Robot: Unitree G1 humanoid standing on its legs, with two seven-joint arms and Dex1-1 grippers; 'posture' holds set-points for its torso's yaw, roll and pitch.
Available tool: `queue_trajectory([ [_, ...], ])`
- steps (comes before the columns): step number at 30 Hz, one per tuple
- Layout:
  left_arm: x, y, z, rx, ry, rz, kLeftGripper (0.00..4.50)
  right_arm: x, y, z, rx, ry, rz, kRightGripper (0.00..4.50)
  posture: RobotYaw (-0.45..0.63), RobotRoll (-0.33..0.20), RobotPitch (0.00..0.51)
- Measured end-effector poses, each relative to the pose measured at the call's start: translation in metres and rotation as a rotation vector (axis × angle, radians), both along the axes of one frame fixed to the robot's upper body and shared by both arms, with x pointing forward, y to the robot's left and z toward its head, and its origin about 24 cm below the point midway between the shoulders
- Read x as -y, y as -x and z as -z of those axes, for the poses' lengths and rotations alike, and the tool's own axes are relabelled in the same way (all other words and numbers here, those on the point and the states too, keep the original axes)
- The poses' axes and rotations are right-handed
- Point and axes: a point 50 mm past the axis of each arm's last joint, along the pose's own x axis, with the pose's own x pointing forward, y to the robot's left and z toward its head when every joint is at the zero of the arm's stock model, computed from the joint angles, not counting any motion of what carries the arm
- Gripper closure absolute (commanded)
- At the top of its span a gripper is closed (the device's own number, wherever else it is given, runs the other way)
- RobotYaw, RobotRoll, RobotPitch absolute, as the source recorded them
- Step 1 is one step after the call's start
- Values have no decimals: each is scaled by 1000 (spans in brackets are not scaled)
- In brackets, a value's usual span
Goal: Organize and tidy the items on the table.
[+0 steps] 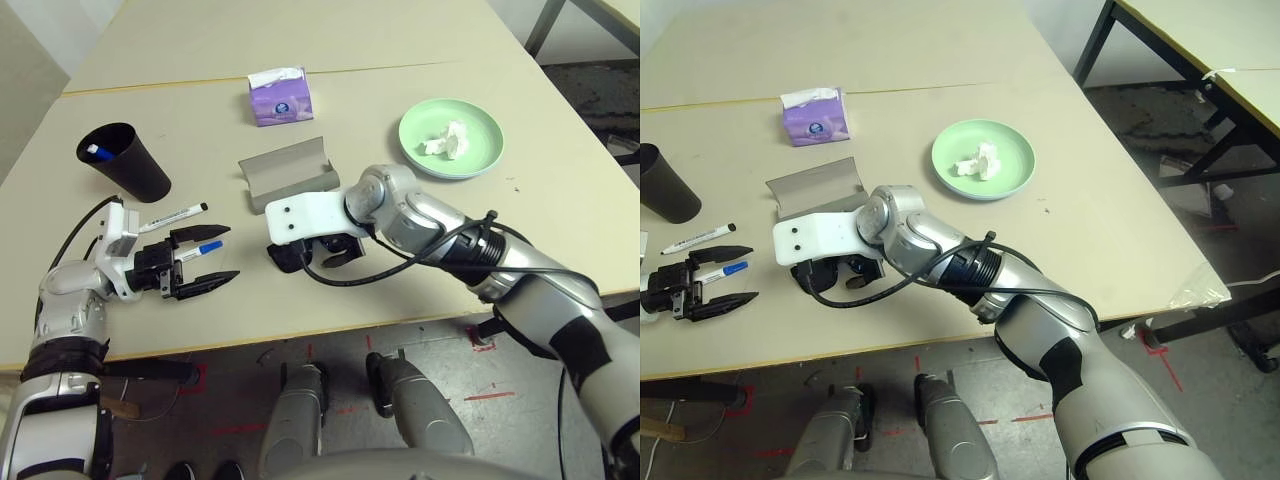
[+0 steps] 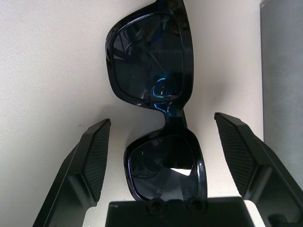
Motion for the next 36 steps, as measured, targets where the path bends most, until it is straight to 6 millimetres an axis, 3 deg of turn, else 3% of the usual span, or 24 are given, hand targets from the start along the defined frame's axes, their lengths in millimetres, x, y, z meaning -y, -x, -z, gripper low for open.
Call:
queue_trajectory([
  [5, 1, 0, 0, -4, 3, 1, 0, -1, 0, 0, 5, 4, -3, 44, -71, 0, 245],
  [8, 1, 0, 1, -5, 4, 2, 0, -2, 1, 0, 5, 7, -6, 671, -69, 0, 247],
  [18, 5, -1, 1, 2, 8, 14, 0, -4, -1, -5, 12, -7, -16, 4183, -66, 0, 242],
  [30, 8, -2, 2, -4, 17, 14, 0, -1, -2, -11, 1, -1, -18, 4251, -85, 0, 236],
  [36, 8, -4, 0, 2, 17, 14, 0, 12, -14, -31, 17, 6, 35, 4335, -95, 0, 227],
])
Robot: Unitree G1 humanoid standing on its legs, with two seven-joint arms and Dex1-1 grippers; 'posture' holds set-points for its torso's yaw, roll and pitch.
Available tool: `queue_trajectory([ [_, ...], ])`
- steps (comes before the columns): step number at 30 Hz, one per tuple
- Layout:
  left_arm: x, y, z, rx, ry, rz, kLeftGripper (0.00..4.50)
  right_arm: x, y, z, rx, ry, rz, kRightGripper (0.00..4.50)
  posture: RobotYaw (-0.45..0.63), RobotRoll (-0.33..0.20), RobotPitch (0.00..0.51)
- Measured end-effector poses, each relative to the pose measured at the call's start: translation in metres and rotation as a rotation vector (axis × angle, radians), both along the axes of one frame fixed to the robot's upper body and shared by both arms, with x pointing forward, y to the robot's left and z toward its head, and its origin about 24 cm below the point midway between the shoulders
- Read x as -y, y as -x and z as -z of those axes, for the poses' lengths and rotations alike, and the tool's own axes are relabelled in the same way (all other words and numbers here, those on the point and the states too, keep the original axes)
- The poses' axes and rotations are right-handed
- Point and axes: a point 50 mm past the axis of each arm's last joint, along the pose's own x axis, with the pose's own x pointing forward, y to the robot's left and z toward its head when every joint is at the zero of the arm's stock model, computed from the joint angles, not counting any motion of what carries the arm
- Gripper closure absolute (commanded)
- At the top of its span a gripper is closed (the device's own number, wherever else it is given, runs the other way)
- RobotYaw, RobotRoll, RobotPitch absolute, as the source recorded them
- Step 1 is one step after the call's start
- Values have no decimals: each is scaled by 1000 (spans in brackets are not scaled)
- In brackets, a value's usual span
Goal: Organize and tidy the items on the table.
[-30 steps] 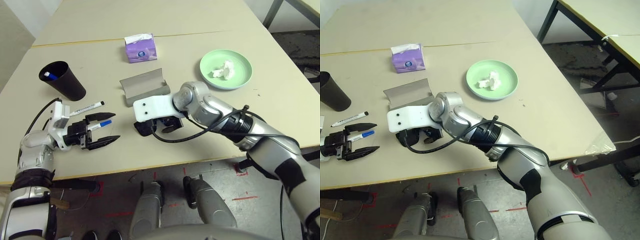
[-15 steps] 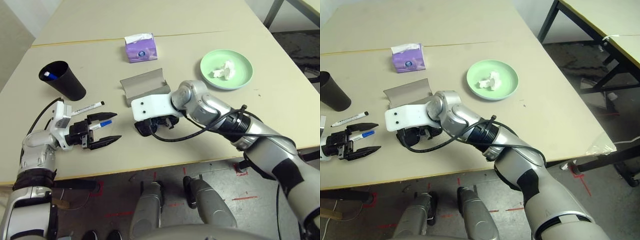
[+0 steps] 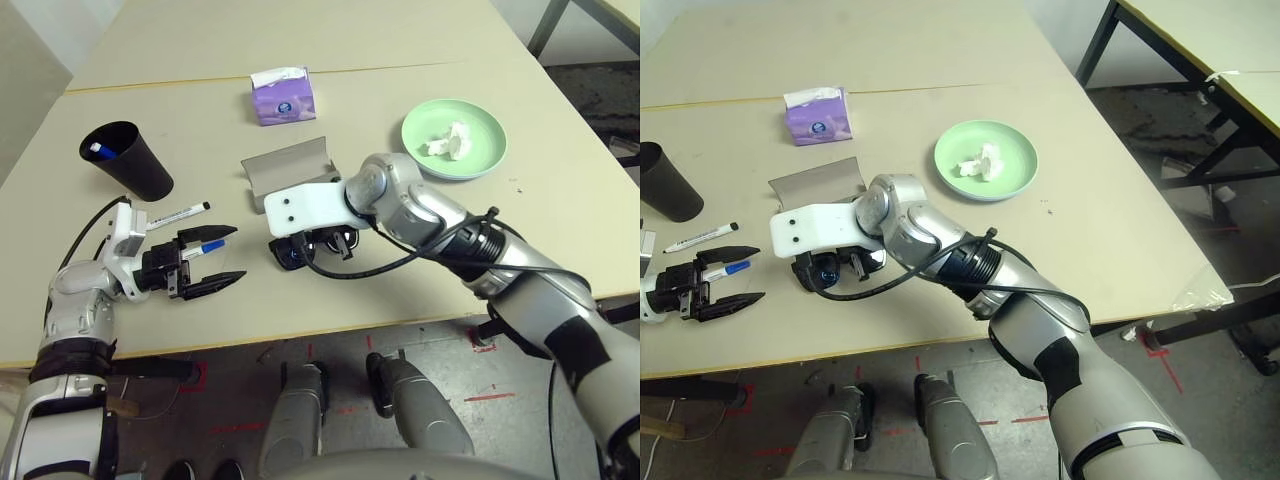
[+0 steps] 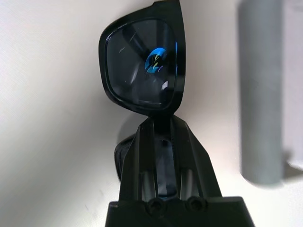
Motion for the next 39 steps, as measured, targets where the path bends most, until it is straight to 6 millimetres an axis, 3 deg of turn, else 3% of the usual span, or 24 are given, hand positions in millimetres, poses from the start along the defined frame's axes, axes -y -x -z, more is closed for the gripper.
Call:
queue_trajectory([
  [11, 2, -6, -1, 11, 14, -5, 0, -2, -11, -26, 38, -13, 29, 4348, -90, 0, 214],
  [20, 0, -4, 0, 9, 12, -15, 0, -26, -25, -57, 175, -72, -1, 4349, -69, 0, 217],
  [31, -26, 6, -12, 48, 27, -150, 0, -37, -48, -54, 292, -103, 21, 4349, -6, 0, 240],
  [38, -40, 29, -3, 30, 40, -249, 0, -40, -51, -42, 288, -109, 18, 4349, 33, 0, 250],
  [39, -41, 32, -2, 30, 42, -261, 0, -41, -51, -41, 287, -110, 15, 4349, 78, 0, 255],
])
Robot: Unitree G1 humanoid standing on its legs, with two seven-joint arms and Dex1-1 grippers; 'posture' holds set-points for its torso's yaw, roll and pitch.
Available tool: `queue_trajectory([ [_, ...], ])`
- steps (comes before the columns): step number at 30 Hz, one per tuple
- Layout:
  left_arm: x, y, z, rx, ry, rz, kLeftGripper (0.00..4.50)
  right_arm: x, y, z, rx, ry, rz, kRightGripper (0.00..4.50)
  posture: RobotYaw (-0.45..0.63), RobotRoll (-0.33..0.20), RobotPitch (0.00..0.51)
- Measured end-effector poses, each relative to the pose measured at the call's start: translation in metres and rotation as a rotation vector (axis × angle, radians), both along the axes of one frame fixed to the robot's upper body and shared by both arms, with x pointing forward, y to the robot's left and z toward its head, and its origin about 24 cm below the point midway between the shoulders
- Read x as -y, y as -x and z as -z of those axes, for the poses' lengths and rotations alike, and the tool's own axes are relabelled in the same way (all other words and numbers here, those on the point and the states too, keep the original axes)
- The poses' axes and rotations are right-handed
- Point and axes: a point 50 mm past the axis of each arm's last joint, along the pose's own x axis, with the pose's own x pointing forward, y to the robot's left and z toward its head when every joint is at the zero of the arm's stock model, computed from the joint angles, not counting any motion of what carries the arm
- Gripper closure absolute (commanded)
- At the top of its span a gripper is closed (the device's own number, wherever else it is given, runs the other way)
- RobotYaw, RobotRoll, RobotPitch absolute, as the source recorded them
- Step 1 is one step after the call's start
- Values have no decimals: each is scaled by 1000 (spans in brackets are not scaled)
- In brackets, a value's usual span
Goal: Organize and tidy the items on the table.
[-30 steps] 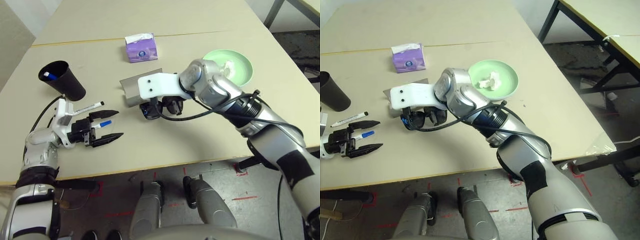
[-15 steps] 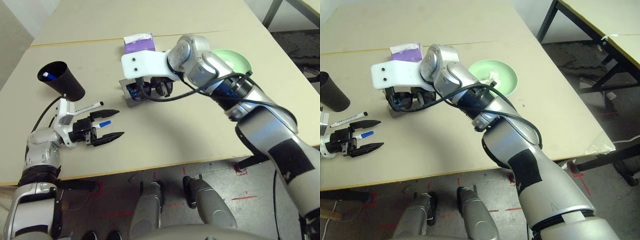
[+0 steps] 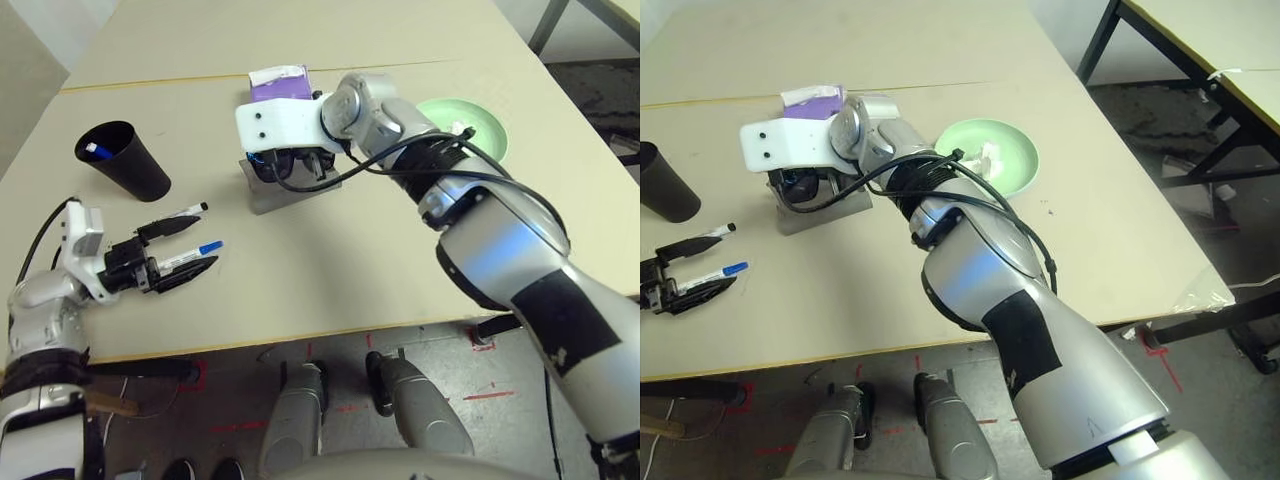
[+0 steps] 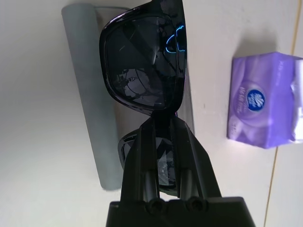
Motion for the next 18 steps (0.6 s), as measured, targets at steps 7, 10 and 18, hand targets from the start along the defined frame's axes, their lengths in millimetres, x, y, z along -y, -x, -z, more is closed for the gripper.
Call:
queue_trajectory([
  [7, -10, 21, -1, 12, 3, -63, 0, -9, 4, 4, -1, -14, -31, 4349, 143, 0, 262],
  [10, -11, 30, -1, 12, -5, -78, 0, -13, 6, 4, 5, -13, -47, 4349, 162, 0, 268],
  [18, -3, 44, 5, -2, 7, -84, 0, -12, 5, 6, 12, -6, -51, 4349, 164, 0, 268],
])
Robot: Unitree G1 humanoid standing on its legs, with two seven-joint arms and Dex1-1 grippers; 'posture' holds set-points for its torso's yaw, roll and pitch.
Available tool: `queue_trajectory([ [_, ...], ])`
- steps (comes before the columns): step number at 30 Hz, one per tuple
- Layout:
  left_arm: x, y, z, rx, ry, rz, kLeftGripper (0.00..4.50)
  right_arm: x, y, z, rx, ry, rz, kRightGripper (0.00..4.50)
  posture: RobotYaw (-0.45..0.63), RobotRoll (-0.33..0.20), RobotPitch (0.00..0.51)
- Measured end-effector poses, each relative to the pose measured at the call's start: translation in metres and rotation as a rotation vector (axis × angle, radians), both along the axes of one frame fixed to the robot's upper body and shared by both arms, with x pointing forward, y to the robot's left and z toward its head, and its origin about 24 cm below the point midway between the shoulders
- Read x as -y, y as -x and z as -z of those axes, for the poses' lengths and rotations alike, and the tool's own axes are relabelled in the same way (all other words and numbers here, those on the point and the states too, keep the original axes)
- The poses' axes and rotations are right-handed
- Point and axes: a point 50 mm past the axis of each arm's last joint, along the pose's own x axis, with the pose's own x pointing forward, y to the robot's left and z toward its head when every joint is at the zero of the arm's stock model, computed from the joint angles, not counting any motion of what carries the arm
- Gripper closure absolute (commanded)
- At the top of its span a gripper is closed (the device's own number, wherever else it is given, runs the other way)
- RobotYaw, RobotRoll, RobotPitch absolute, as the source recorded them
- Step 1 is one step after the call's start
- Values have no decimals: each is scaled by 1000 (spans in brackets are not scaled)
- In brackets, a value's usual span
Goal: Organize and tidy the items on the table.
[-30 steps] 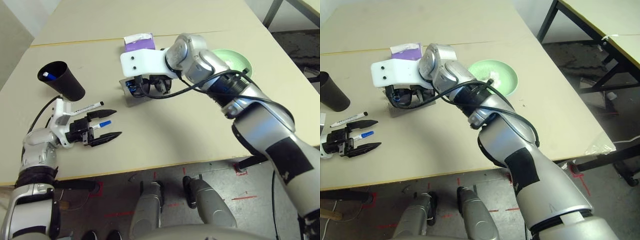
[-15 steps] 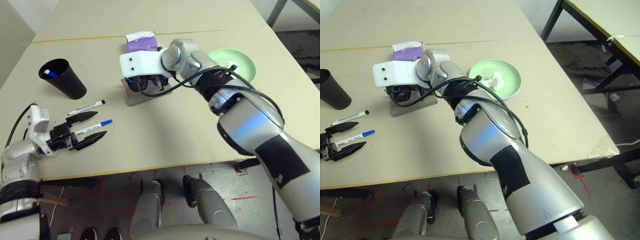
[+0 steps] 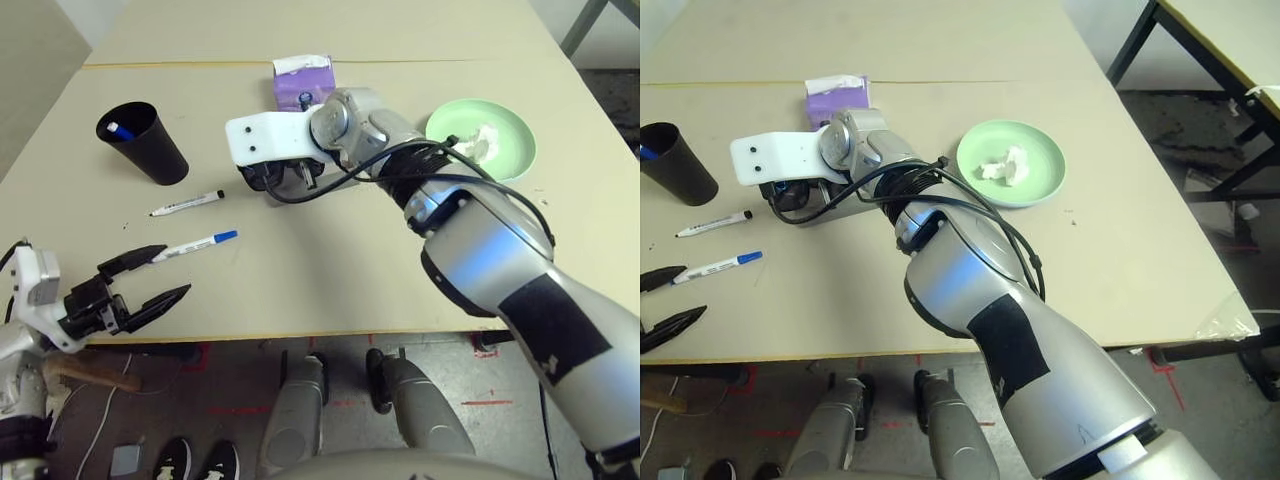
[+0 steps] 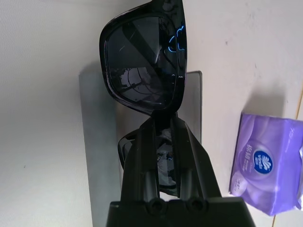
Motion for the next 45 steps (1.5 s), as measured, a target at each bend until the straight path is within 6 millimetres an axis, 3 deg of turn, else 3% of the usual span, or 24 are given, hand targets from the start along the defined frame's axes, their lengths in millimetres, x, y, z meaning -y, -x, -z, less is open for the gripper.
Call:
queue_trajectory([
  [7, 4, -6, -6, 31, 20, -13, 0, 15, -9, -1, 31, 9, 61, 4349, 130, 0, 260],
  [19, 13, -37, -23, 100, 38, 46, 0, 35, -21, -4, 29, 10, 168, 4349, 81, 0, 253],
  [45, 10, -38, -19, 80, 35, 43, 0, 34, -20, 11, -35, -23, 196, 4349, 98, 0, 260],
])
